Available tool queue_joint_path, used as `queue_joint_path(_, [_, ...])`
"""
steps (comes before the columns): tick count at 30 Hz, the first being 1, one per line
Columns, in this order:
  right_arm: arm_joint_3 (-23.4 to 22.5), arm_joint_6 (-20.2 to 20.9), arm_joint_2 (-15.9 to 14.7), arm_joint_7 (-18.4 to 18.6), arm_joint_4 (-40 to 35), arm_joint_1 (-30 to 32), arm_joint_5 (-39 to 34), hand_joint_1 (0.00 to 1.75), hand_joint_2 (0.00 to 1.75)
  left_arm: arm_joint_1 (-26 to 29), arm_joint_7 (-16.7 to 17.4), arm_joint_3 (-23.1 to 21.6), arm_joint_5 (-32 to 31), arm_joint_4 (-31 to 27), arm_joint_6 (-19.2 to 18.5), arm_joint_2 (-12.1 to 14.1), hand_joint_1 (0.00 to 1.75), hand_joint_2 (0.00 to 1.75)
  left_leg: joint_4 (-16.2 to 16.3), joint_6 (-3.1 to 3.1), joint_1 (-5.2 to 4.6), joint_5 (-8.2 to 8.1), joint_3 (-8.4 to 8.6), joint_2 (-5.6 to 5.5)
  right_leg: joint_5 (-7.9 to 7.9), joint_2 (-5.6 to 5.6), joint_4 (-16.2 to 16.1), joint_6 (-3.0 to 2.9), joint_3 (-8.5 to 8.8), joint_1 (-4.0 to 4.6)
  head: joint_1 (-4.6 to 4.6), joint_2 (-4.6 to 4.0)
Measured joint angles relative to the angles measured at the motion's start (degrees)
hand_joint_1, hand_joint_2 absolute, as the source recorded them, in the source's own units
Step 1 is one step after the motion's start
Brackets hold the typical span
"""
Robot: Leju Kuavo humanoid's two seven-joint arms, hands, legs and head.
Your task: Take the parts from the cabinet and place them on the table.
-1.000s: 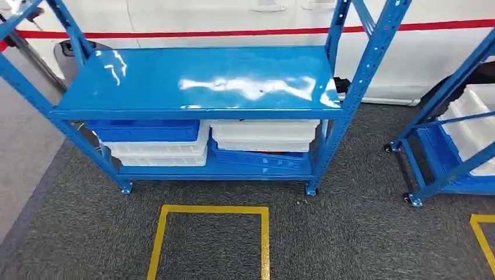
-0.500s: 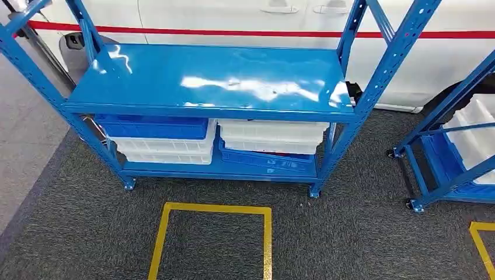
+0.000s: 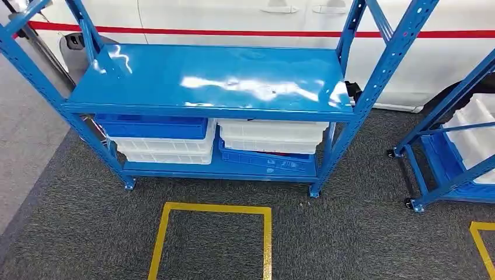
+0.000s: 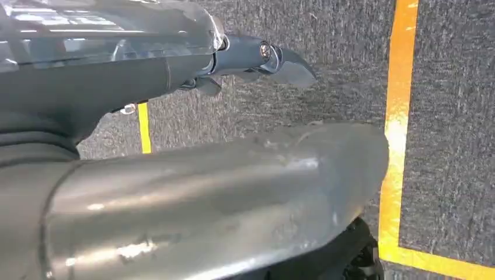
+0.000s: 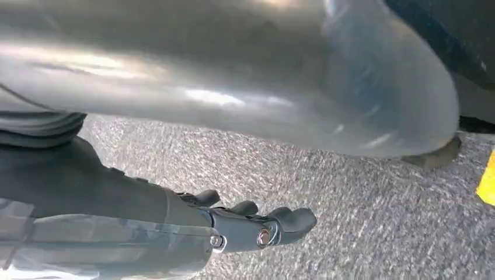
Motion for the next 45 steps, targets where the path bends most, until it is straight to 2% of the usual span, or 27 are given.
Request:
queue_joint_path(8, [0.00, -0.24, 0.11, -0.44, 0.00, 0.04, 0.46, 0.00, 0.00, 0.12, -0.15, 0.74, 0.35, 0.00, -0.09, 0.00, 0.00, 0.00, -0.02, -0.05, 0.09, 0.03, 0.00, 0.00, -0.02, 0.00, 0.06, -0.02, -0.04, 0.07, 0.00, 0.00])
queue_joint_path(9, [0.00, -0.37, 0.11, -0.59, 0.00, 0.05, 0.90, 0.00, 0.00, 0.13, -0.15, 0.87, 0.41, 0.00, -0.06, 0.00, 0.00, 1.75, -0.02, -0.05, 0.09, 0.03, 0.00, 0.00, -0.02, 0.00, 0.07, -0.02, -0.04, 0.07, 0.00, 0.00])
queue_joint_path(10, [0.00, -0.74, 0.11, -0.85, 0.00, 0.05, 1.38, 0.00, 0.00, 0.14, -0.15, 0.92, 0.50, 0.00, 0.05, 0.00, 0.00, 1.75, -0.02, -0.05, 0.09, 0.03, 0.00, 0.00, -0.02, 0.00, 0.08, -0.02, -0.05, 0.08, 0.00, 0.00])
queue_joint_path(11, [0.02, -1.01, 0.11, -1.03, 0.00, 0.05, 1.73, 0.00, 0.00, 0.16, -0.15, 0.94, 0.50, 0.00, 0.11, 0.00, 0.00, 0.00, -0.02, -0.06, 0.09, 0.03, 0.01, 0.00, -0.02, 0.00, 0.08, -0.02, -0.05, 0.08, 0.00, 0.00])
queue_joint_path(20, [0.02, -2.05, 0.24, -2.60, 0.00, 0.09, 1.84, 0.00, 0.00, 0.31, -0.50, 1.14, 0.59, 0.00, 0.15, -0.13, 0.00, 0.00, -0.02, -0.07, 0.10, 0.04, 0.01, 0.00, -0.02, 0.00, 0.10, -0.02, -0.05, 0.07, 0.00, 0.00])
queue_joint_path(21, [0.02, -2.05, 0.24, -2.60, 0.00, 0.09, 1.84, 0.00, 0.00, 0.31, -0.66, 1.14, 0.37, 0.00, 0.15, -0.13, 0.00, 1.75, -0.02, -0.07, 0.10, 0.04, 0.01, 0.00, -0.02, 0.00, 0.10, -0.02, -0.05, 0.06, 0.00, 0.00])
queue_joint_path(24, [0.02, -2.25, 0.26, -2.60, 0.00, 0.09, 1.84, 0.00, 0.00, 0.32, -1.42, 1.11, 0.15, 0.00, 0.18, -0.17, 0.00, 1.75, -0.02, -0.07, 0.10, 0.04, 0.01, 0.00, -0.02, 0.00, 0.10, -0.02, -0.05, 0.06, 0.00, 0.00])
queue_joint_path(25, [0.02, -2.25, 0.24, -2.60, 0.00, 0.09, 1.84, 0.00, 0.00, 0.32, -1.46, 1.11, 0.17, 0.00, 0.18, -0.20, 0.00, 0.00, -0.02, -0.07, 0.10, 0.04, 0.01, 0.00, -0.02, 0.01, 0.10, -0.02, -0.05, 0.06, 0.00, 0.00])
queue_joint_path(26, [0.02, -2.21, 0.24, -2.60, 0.00, 0.09, 1.84, 0.00, 0.00, 0.32, -1.49, 1.12, 0.24, 0.00, 0.18, -0.20, 0.00, 0.00, -0.02, -0.07, 0.10, 0.04, 0.01, 0.00, -0.02, 0.01, 0.10, -0.02, -0.05, 0.06, 0.00, 0.00])
queue_joint_path(27, [0.02, -2.01, 0.28, -2.60, 0.00, 0.09, 1.84, 0.00, 0.00, 0.31, -1.51, 1.16, 0.48, 0.00, 0.15, -0.20, 0.00, 0.00, 0.33, 0.35, -0.20, -0.32, -0.44, 0.06, 0.20, 0.01, -0.57, 0.41, 0.12, -0.31, 0.00, 0.00])
queue_joint_path(28, [0.02, -1.90, 0.44, -2.60, -0.02, 0.02, 1.84, 0.00, 0.00, 0.32, -1.55, 1.22, 0.68, 0.00, 0.09, -0.20, 0.00, 0.00, -0.60, 1.14, -0.20, -0.69, -0.23, 0.02, 0.33, -0.17, -0.56, 1.05, 0.67, -0.31, -0.04, 0.00])
queue_joint_path(29, [0.00, -1.84, 0.41, -2.58, 0.00, 0.14, 1.84, 0.00, 0.00, 0.36, -1.62, 1.31, 0.72, 0.00, 0.00, -0.20, 0.00, 0.00, -1.32, 1.68, 0.05, -0.40, 0.21, 0.02, 1.84, -0.20, 0.83, 1.27, 0.21, -0.40, -0.09, 0.00])
queue_joint_path(30, [0.00, -1.73, 0.48, -2.58, 0.00, 0.11, 1.84, 0.00, 0.00, 0.40, -1.70, 1.33, 0.72, 0.00, -0.13, -0.22, 0.00, 0.00, -2.47, 2.07, 0.05, -0.36, 1.18, -0.28, 2.37, -0.25, 0.91, 1.67, 0.45, -0.37, 0.02, 0.00])
queue_joint_path(31, [0.00, -1.73, 0.44, -2.56, 0.00, 0.10, 1.84, 0.00, 0.00, 0.52, -1.85, 1.33, 0.74, 0.00, -0.26, -0.35, 0.00, 0.00, -3.46, 2.31, 0.39, 0.35, 2.28, -0.56, 1.50, 0.48, 1.74, 1.95, 0.09, -0.56, 0.04, 0.00])
queue_joint_path(32, [0.00, -1.75, 0.44, -2.56, 0.00, 0.03, 1.84, 0.00, 0.00, 0.50, -1.94, 1.33, 0.76, 0.00, -0.28, -0.42, 0.00, 0.00, -3.64, 2.38, 0.52, 0.40, 2.65, -0.61, -0.45, 1.63, 3.73, 2.06, -1.03, -0.57, 0.24, 0.00])
queue_joint_path(33, [-0.04, -1.84, 0.44, -2.38, 0.00, -0.02, 1.84, 0.00, 0.00, 0.45, -1.97, 1.35, 0.76, 0.00, -0.28, -0.48, 0.00, 0.00, -3.60, 2.35, 0.60, 0.41, 2.61, -0.69, -2.80, 2.15, 7.10, 2.25, -3.08, -0.62, 0.37, 0.00])
queue_joint_path(34, [-0.07, -1.94, 0.41, -2.10, 0.00, 0.04, 1.84, 0.00, 0.00, 0.46, -1.99, 1.35, 0.74, 0.00, -0.28, -0.53, 0.00, 0.00, -3.54, 2.26, 0.59, 0.37, 2.66, -0.72, -4.86, 2.30, 10.91, 2.34, -5.26, -0.72, 0.39, 0.00])
queue_joint_path(35, [-0.11, -2.08, 0.39, -1.81, 0.00, 0.21, 1.84, 0.00, 0.00, 0.45, -2.01, 1.35, 0.74, 0.00, -0.28, -0.55, 0.00, 0.00, -3.47, 2.07, 0.60, 0.37, 2.70, -0.78, -6.26, 2.30, 14.27, 2.16, -7.27, -0.79, 0.37, 0.00])
queue_joint_path(36, [-0.15, -2.14, 0.39, -1.51, 0.00, 0.30, 1.81, 0.00, 0.00, 0.50, -1.99, 1.35, 0.72, 0.00, -0.28, -0.59, 0.00, 0.00, -3.30, 1.76, 0.67, 0.22, 2.77, -0.88, -6.24, 2.29, 15.63, 2.16, -8.40, -0.88, 0.39, -0.02])
queue_joint_path(37, [-0.15, -2.29, 0.31, -1.35, 0.00, 0.34, 1.81, 0.00, 0.00, 0.56, -1.90, 1.38, 0.70, 0.00, -0.28, -0.68, 0.00, 0.00, -3.08, 1.42, 0.80, -0.01, 3.09, -1.04, -4.77, 2.28, 14.35, 2.46, -8.17, -1.09, 0.37, 0.00])
queue_joint_path(38, [-0.17, -2.38, 0.22, -1.22, 0.00, 0.35, 1.81, 0.00, 0.00, 0.60, -1.84, 1.40, 0.65, 0.00, -0.28, -0.74, 0.00, 0.00, -2.75, 0.93, 1.05, -0.38, 3.34, -1.24, -2.14, 2.28, 10.92, 2.65, -6.79, -1.38, 0.37, 0.00])
queue_joint_path(39, [-0.20, -2.38, 0.17, -1.05, 0.00, 0.35, 1.81, 0.00, 0.00, 0.58, -1.81, 1.40, 0.63, 0.00, -0.28, -0.87, 0.00, 0.00, -2.31, 0.44, 1.33, -0.86, 3.56, -1.40, 0.92, 2.30, 6.37, 3.28, -4.83, -1.70, 0.35, -0.02])
queue_joint_path(40, [-0.22, -2.38, 0.17, -0.96, 0.00, 0.38, 1.81, 0.00, 0.00, 0.56, -1.79, 1.40, 0.57, 0.00, -0.26, -1.02, 0.00, 0.00, -1.62, -0.25, 1.67, -1.51, 3.68, -1.55, 3.29, 2.52, 1.75, 3.39, -3.14, -2.08, 0.45, 0.00])
queue_joint_path(41, [-0.28, -2.32, 0.28, -0.92, 0.07, 0.42, 1.77, 0.00, 0.00, 0.55, -1.70, 1.42, 0.46, 0.00, -0.22, -0.88, 0.00, 0.00, -1.47, -0.83, 1.61, -1.89, 3.29, -1.63, 1.88, 3.75, 2.29, 3.20, -3.20, -1.66, 0.67, 0.00])
queue_joint_path(42, [-0.39, -2.32, 0.26, -0.96, 0.07, 0.33, 1.68, 0.00, 0.00, 0.27, -1.66, 1.42, 0.46, 0.00, -0.15, -0.92, 0.00, 0.00, -0.61, -1.30, 1.53, -2.24, 2.87, -1.72, -0.47, 3.59, 1.45, 1.86, -3.45, -1.53, 1.09, 0.00])
queue_joint_path(43, [-0.50, -2.25, 0.26, -0.92, 0.07, 0.54, 1.66, 0.00, 0.00, 0.20, -1.60, 1.44, 0.39, 0.00, -0.11, -0.96, 0.00, 0.00, -0.38, -1.75, 1.41, -2.60, 2.72, -1.73, 0.90, 3.58, 2.01, 1.18, -3.60, -1.49, 0.77, -0.02])
queue_joint_path(45, [-0.63, -2.27, 0.26, -0.87, 0.07, 0.73, 1.64, 0.00, 0.00, 0.42, -1.57, 1.44, 0.31, 0.00, -0.09, -0.96, 0.00, 0.00, -0.36, -2.35, 1.53, -3.00, 3.46, -1.88, 0.10, 3.36, 2.53, -0.09, -3.27, -1.29, 0.79, -0.02])
